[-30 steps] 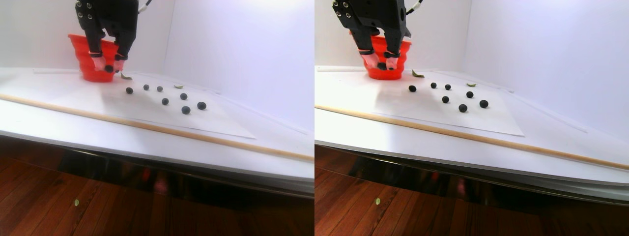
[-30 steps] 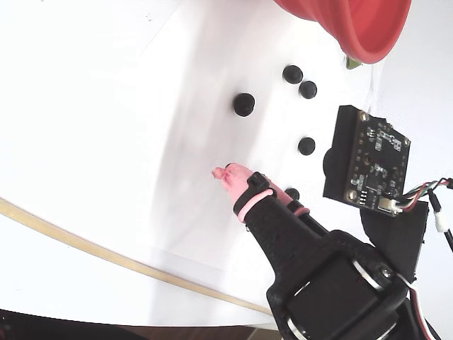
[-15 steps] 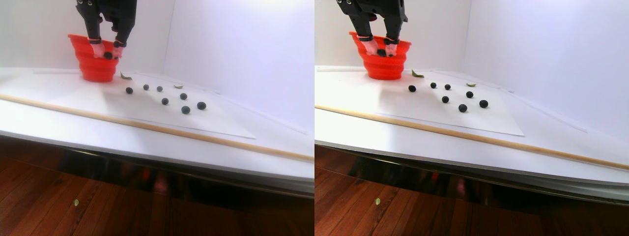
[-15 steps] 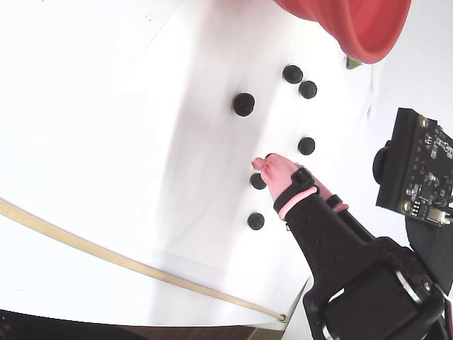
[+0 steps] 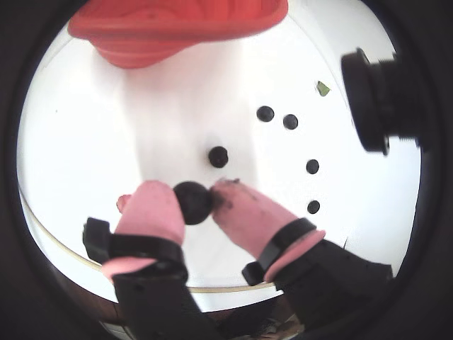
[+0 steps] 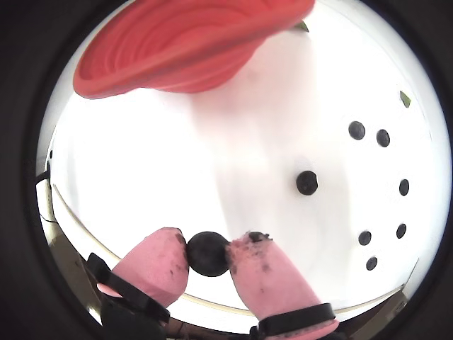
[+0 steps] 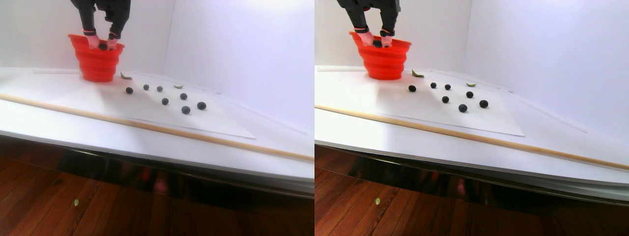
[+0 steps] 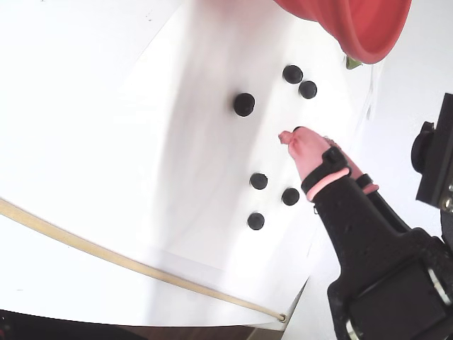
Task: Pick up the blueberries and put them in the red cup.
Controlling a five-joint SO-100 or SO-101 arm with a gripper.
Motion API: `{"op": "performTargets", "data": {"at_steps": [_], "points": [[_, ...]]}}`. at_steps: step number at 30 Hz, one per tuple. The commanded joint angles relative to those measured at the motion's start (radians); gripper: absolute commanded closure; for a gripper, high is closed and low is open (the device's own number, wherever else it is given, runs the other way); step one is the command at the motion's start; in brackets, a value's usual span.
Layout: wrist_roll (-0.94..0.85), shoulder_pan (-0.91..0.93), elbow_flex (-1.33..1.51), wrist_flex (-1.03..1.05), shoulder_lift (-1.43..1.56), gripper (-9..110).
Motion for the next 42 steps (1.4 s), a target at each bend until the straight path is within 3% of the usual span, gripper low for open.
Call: {"op": "performTargets", "data": {"at_steps": [1,42], "points": [[-0.009,-0.003,-0.117,-0.028,0.078,92],[-0.025,-0.055,-0.308,-0.230,-0.137,91]]}}
